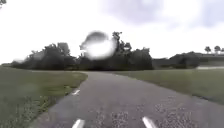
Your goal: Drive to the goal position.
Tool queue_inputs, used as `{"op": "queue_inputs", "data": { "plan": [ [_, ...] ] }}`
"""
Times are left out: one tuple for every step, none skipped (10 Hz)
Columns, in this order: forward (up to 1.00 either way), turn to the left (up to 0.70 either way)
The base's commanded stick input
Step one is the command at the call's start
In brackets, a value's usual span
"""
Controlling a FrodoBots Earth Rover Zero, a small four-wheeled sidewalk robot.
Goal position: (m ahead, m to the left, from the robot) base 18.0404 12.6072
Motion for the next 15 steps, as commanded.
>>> {"op": "queue_inputs", "data": {
  "plan": [
    [0.70, 0.00],
    [0.70, 0.00],
    [0.70, 0.00],
    [0.70, 0.00],
    [0.70, 0.00],
    [0.70, 0.00],
    [0.70, 0.00],
    [0.70, 0.00],
    [0.70, 0.00],
    [0.70, 0.00],
    [0.70, 0.00],
    [0.70, 0.15],
    [0.70, 0.25],
    [0.70, 0.29],
    [0.70, 0.00]
  ]
}}
